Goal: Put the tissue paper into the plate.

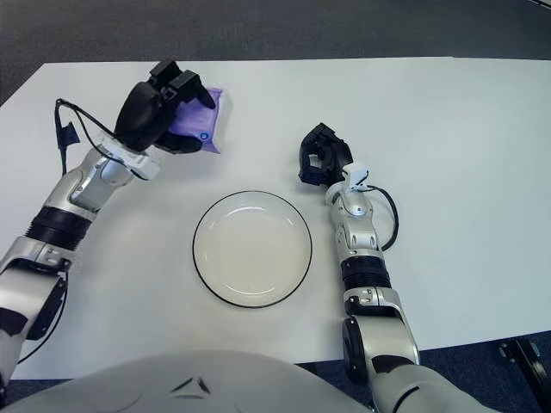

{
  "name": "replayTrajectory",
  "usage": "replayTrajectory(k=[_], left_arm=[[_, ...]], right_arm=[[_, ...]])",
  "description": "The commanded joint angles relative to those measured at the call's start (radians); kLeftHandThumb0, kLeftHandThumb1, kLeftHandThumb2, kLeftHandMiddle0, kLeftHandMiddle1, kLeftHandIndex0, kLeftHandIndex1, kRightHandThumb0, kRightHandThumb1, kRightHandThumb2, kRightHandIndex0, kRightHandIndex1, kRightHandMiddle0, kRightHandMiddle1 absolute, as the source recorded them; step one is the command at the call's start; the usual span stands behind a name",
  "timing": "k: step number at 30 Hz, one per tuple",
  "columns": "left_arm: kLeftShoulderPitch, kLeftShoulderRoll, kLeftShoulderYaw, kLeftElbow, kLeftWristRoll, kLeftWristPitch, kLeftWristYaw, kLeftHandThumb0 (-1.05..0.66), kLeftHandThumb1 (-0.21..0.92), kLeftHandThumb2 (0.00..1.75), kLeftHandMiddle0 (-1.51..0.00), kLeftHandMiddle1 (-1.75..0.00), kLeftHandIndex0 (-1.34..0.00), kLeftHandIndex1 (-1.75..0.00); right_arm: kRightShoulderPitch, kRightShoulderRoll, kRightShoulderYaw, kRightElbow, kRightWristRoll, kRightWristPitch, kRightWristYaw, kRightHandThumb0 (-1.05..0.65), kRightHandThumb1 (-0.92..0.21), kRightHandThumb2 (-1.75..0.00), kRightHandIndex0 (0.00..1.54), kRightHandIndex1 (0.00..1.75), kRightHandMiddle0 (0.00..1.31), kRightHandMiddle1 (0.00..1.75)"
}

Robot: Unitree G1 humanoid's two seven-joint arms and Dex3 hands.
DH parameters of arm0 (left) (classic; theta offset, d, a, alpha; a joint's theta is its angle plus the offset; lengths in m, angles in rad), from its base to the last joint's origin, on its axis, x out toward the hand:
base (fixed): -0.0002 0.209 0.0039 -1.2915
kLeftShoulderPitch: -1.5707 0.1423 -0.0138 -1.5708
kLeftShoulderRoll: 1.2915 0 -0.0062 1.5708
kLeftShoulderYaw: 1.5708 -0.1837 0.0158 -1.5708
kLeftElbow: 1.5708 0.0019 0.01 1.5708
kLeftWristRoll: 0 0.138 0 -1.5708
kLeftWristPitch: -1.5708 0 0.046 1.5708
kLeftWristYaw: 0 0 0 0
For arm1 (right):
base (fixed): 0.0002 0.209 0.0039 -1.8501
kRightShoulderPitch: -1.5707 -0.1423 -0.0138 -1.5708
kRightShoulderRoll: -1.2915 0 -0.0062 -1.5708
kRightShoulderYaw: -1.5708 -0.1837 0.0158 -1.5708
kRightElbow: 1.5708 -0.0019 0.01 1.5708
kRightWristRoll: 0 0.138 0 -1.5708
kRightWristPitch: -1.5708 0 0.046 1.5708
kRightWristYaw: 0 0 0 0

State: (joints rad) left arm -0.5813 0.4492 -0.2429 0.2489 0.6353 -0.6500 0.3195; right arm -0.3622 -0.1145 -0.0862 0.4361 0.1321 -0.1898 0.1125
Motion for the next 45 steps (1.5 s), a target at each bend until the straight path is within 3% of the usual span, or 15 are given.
replayTrajectory(k=[1, 13, 22, 23, 25, 28, 35, 39, 45], left_arm=[[0.033, -0.017, 0.023, -0.094, -0.021, 0.005, -0.022, 0.45, 0.35, 1.27, -0.57, -1.75, -0.7, -1.75], [0.049, -0.031, 0.03, -0.208, -0.138, -0.009, -0.163, 0.46, 0.33, 1.3, -0.6, -1.75, -0.7, -1.75], [0.112, -0.06, -0.02, -0.411, -0.23, 0.087, -0.353, 0.47, 0.31, 1.33, -0.61, -1.75, -0.72, -1.75], [0.12, -0.064, -0.028, -0.432, -0.248, 0.097, -0.375, 0.3, 0.26, 1.37, -0.64, -1.73, -0.64, -1.75], [0.127, -0.068, -0.028, -0.441, -0.286, 0.093, -0.402, 0.15, 0.23, 1.42, -0.67, -1.72, -0.58, -1.75], [0.162, -0.079, -0.051, -0.479, -0.375, 0.129, -0.473, 0.05, 0.16, 1.49, -0.7, -1.73, -0.57, -1.73], [0.207, -0.099, -0.079, -0.53, -0.469, 0.19, -0.575, 0.0, 0.1, 1.55, -0.75, -1.75, -0.6, -1.68], [0.202, -0.068, -0.063, -0.487, -0.513, 0.178, -0.646, 0.0, 0.1, 1.56, -0.76, -1.75, -0.59, -1.69], [0.194, -0.048, -0.069, -0.524, -0.535, 0.213, -0.731, 0.0, 0.12, 1.55, -0.75, -1.75, -0.54, -1.73]], right_arm=[[0.16, 0.077, 0.012, 0.106, 0.003, -0.003, -0.002, -0.46, -0.38, -1.23, 0.99, 1.75, 0.56, 1.75], [0.153, 0.072, 0.01, 0.112, 0.002, 0.006, -0.001, -0.46, -0.38, -1.24, 0.98, 1.75, 0.56, 1.75], [0.134, 0.068, 0.006, 0.146, 0.001, 0.002, 0.001, -0.46, -0.38, -1.23, 0.97, 1.75, 0.56, 1.75], [0.13, 0.067, 0.005, 0.152, 0.0, 0.002, 0.001, -0.46, -0.38, -1.23, 0.96, 1.75, 0.56, 1.75], [0.128, 0.065, 0.008, 0.154, -0.004, 0.005, -0.003, -0.46, -0.39, -1.22, 0.95, 1.75, 0.55, 1.75], [0.126, 0.063, 0.012, 0.15, -0.014, 0.014, -0.014, -0.45, -0.41, -1.2, 0.94, 1.75, 0.54, 1.75], [0.149, 0.071, 0.029, 0.068, -0.018, 0.06, -0.029, -0.44, -0.43, -1.17, 0.93, 1.75, 0.52, 1.75], [0.158, 0.078, 0.033, 0.038, -0.015, 0.076, -0.039, -0.44, -0.43, -1.17, 0.93, 1.75, 0.52, 1.75], [0.174, 0.079, 0.048, -0.024, -0.021, 0.116, -0.058, -0.44, -0.43, -1.17, 0.94, 1.75, 0.52, 1.75]])
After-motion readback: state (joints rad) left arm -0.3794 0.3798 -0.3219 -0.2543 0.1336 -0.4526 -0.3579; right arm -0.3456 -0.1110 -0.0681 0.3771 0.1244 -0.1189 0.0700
